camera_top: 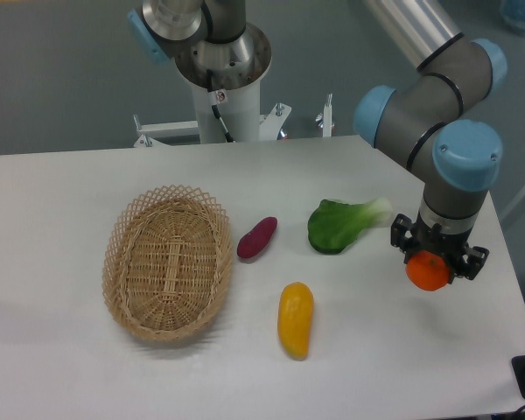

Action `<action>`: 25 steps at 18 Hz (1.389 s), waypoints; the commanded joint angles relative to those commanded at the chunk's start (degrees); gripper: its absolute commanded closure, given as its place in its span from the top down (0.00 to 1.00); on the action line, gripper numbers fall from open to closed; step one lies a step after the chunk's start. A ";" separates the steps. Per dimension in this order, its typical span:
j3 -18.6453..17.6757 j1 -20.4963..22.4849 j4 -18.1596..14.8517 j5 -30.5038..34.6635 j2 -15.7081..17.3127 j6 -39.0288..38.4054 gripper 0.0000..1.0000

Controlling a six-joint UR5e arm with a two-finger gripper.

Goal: Place the orange in the basket
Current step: 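Lift the held orange with the gripper and swing toward the basket, then carry the orange over the mango and lower it into the basket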

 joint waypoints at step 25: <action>-4.38 -16.95 -0.17 0.70 2.45 -14.49 0.64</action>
